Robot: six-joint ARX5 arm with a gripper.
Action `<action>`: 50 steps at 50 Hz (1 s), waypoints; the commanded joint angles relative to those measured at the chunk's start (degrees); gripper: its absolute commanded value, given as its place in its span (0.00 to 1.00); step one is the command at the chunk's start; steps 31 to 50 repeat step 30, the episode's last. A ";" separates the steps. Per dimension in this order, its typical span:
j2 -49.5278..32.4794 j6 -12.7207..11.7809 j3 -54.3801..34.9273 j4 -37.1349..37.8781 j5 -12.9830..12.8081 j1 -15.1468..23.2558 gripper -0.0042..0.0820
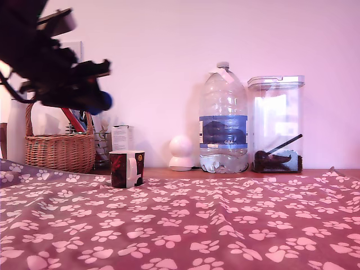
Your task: Pick up the coffee capsules from the table one by one and drop them inside the nearest coffee cup
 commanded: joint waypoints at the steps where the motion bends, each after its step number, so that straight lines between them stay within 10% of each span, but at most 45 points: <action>1: -0.72 0.85 -1.09 2.36 0.83 0.68 0.17; 50: 2.01 1.75 -0.90 7.37 1.25 1.57 0.17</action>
